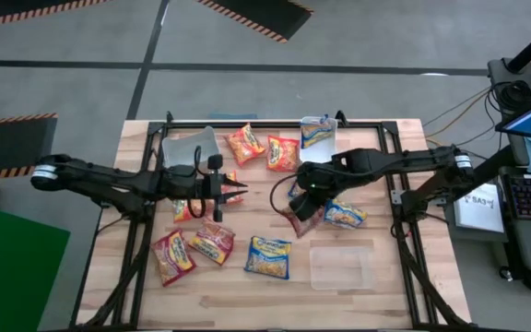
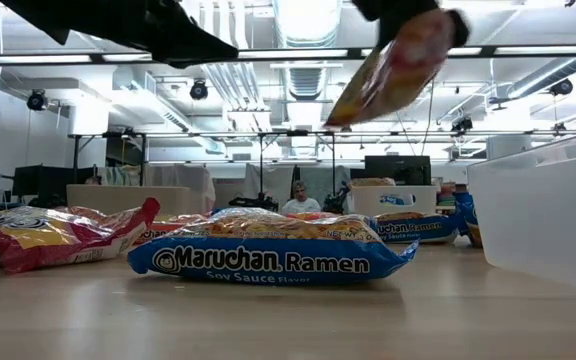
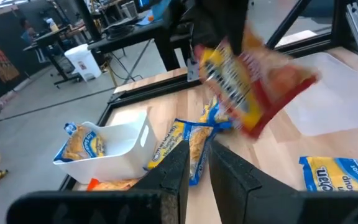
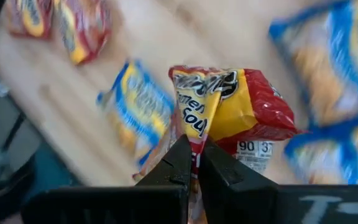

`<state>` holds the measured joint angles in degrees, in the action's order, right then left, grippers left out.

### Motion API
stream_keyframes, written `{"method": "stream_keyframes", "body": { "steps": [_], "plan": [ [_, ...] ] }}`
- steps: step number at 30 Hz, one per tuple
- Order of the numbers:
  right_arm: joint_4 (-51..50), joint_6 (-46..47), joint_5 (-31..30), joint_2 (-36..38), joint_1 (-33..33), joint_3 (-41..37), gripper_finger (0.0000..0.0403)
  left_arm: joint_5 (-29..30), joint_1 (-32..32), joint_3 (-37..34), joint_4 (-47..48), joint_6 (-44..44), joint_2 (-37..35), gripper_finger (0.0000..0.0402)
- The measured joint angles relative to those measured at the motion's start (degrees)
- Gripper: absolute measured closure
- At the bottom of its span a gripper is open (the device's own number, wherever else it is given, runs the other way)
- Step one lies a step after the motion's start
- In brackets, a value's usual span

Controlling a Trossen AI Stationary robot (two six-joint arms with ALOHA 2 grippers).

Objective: Sort Maruchan noodles
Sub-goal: Put the red noodle pack into the transparent bin

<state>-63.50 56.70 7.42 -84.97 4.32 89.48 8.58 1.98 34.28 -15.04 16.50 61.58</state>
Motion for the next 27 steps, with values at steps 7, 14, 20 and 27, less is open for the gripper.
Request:
{"method": "stream_keyframes", "body": {
  "steps": [7,14,20,27],
  "plan": [
    [-9.08,14.29,10.39,-0.01,7.1,0.91,0.0394,-0.04,0.0,0.0,0.03,-1.1,0.55,0.0359],
    [-22.94,30.06,11.87,-1.12,16.51,0.31,0.0394,-0.07,0.0,0.0,2.34,-1.73,0.83,0.0359],
    [-26.11,37.03,8.07,-2.41,23.15,-1.61,0.0394,-0.09,0.0,0.0,2.19,-2.05,0.97,0.0359],
    [-26.41,38.89,4.35,-5.9,25.63,-1.84,0.0394,-0.09,0.0,0.02,2.36,-2.05,1.27,0.0359]
  ]
}}
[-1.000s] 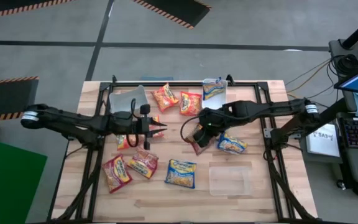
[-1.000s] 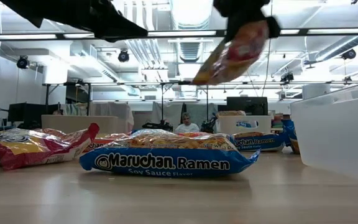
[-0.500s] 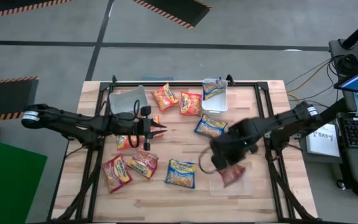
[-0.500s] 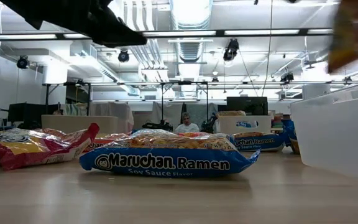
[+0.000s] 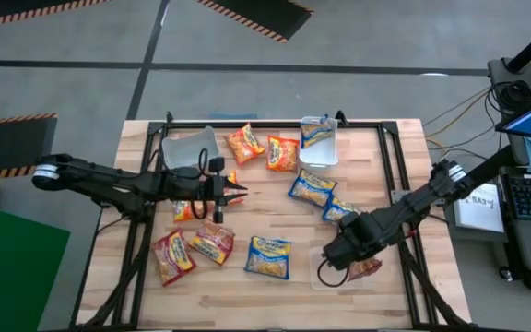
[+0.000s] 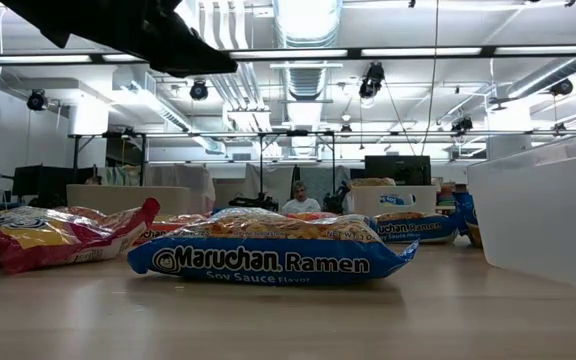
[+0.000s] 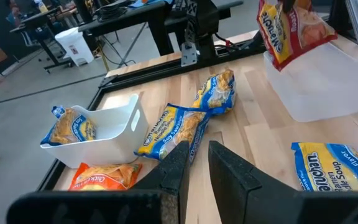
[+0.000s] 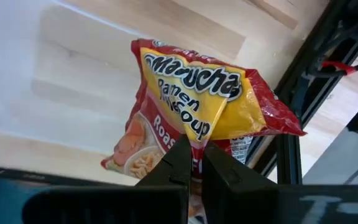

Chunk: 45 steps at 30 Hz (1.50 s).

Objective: Sort Maruchan noodles
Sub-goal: Put the red noodle pack into the transparent bin, then put the orange noodle pack into the gray bin

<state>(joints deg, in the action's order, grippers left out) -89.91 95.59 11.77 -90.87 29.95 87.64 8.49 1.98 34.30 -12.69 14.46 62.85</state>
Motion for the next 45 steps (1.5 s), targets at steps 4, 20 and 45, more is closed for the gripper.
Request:
{"method": "stream_keyframes", "body": {
  "steps": [4,20,45],
  "plan": [
    [-0.04,-1.96,0.17,-2.82,0.05,-0.02,0.0394,-0.02,0.0,0.0,0.01,0.0,0.26,0.0359],
    [0.15,-12.61,1.66,-11.38,-0.41,-0.04,0.039,-0.04,0.0,0.0,-0.07,-0.22,1.07,0.0359],
    [5.07,-31.97,-13.96,-3.17,-7.4,-0.07,0.0313,-0.04,0.0,0.04,0.61,-0.42,1.07,0.0359]
  ]
}}
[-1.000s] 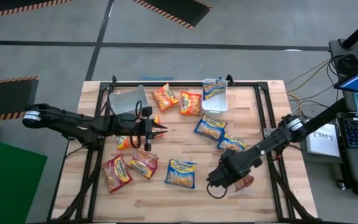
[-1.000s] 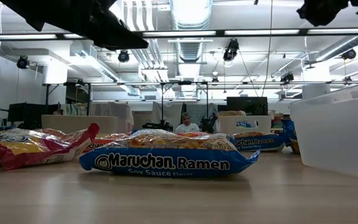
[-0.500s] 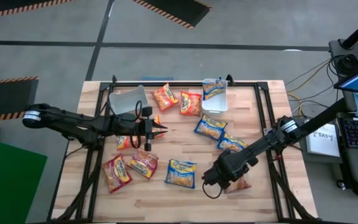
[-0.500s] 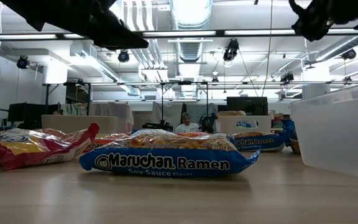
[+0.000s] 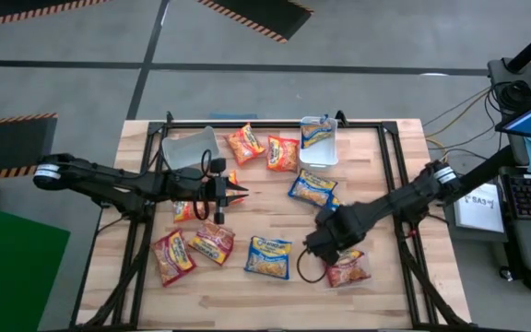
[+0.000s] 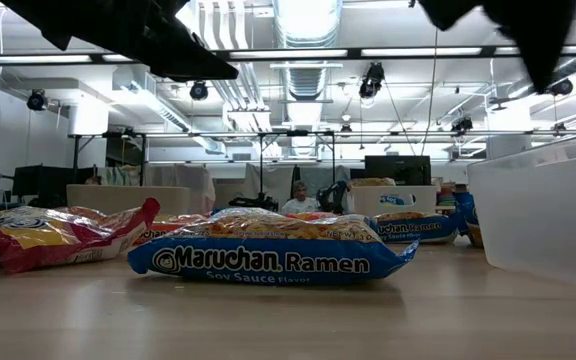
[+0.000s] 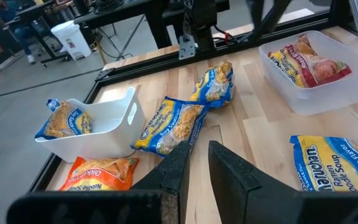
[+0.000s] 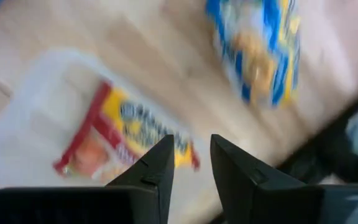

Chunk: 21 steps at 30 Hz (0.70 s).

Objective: Sort Maruchan noodles
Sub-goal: Put the orange noodle pack into the gray bin

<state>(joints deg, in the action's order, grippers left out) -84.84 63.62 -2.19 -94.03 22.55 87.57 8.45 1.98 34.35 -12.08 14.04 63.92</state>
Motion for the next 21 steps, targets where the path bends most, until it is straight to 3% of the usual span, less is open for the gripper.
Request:
{"method": "stream_keyframes", "body": {
  "steps": [10,21],
  "plan": [
    [15.55,-26.9,-13.87,4.17,-5.74,-2.67,0.0358,0.02,0.0,0.02,-0.33,-0.11,0.0,0.0359],
    [43.54,-51.09,-15.8,11.47,-14.86,-20.41,0.0381,0.07,0.0,0.15,-0.95,-1.58,-0.02,0.0359]
  ]
}}
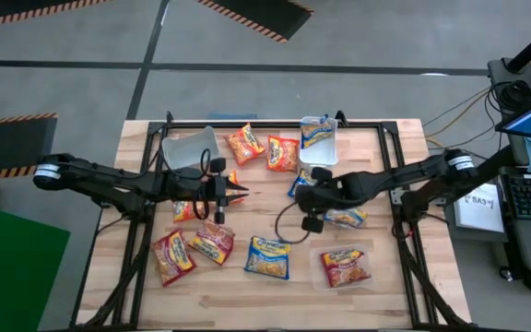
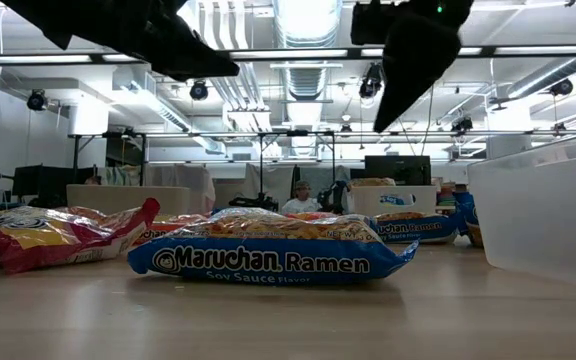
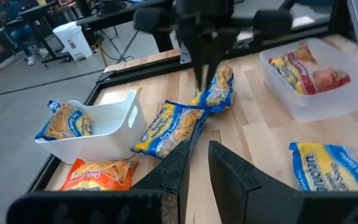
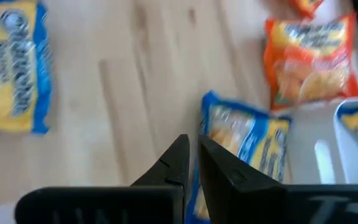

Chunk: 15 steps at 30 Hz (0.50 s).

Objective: Sort Maruchan noodles
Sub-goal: Put the orange noodle pack into the gray bin

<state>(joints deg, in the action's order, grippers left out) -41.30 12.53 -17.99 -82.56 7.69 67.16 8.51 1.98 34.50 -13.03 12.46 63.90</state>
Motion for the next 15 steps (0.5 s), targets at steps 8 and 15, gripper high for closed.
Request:
{"method": "stream_keyframes", "body": {
  "steps": [8,15],
  "plan": [
    [38.91,-17.93,-4.77,12.71,-1.76,-17.76,0.0381,0.03,0.0,-0.55,-0.76,-9.93,-0.03,0.0359],
    [57.38,-27.55,-3.12,24.35,-3.66,-28.62,0.0381,1.74,0.07,-2.29,-1.41,-15.56,-0.02,0.0359]
  ]
}}
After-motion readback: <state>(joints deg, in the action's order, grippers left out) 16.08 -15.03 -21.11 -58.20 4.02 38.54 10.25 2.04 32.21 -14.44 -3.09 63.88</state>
